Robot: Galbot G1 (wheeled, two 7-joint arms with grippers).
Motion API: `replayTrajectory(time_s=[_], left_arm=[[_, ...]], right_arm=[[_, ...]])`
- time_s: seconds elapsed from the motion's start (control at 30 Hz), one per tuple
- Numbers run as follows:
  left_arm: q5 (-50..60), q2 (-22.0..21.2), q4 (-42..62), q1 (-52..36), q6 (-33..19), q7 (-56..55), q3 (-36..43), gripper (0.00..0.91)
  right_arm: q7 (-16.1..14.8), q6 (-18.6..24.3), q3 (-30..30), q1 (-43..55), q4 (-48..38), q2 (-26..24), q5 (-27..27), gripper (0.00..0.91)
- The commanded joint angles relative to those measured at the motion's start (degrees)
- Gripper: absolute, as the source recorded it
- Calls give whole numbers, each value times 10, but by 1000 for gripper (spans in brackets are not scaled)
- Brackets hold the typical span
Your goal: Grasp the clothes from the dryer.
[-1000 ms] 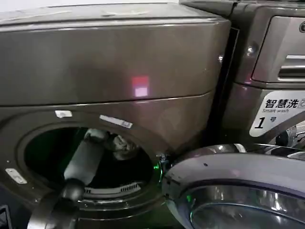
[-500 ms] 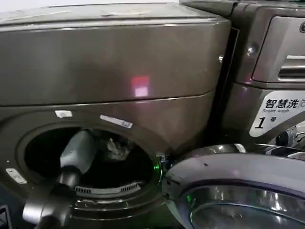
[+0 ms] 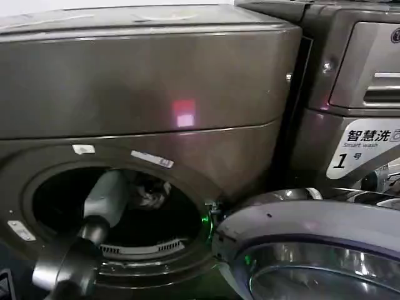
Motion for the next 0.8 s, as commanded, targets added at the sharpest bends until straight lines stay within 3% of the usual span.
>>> replayTrajectory(time_s=[0.03,0.27,0.4,0.67,0.8], left_arm=[[-78,0,-17,18,22,-25,-34,0],[-340,9,-116,102,82,-54,-58,0],[-466,-1,-178,136,103,-144,-103,0],[-675,-25,-320,220,111,-370,-149,0],[-766,-38,-395,262,78,-441,-165,0]], right_arm=[[0,1,-4,2,3,3,-1,907],[0,2,-11,6,6,2,-1,907],[0,2,-16,9,8,3,-1,907],[0,5,-32,19,12,5,-12,907],[-3,4,-37,22,12,5,-13,907]])
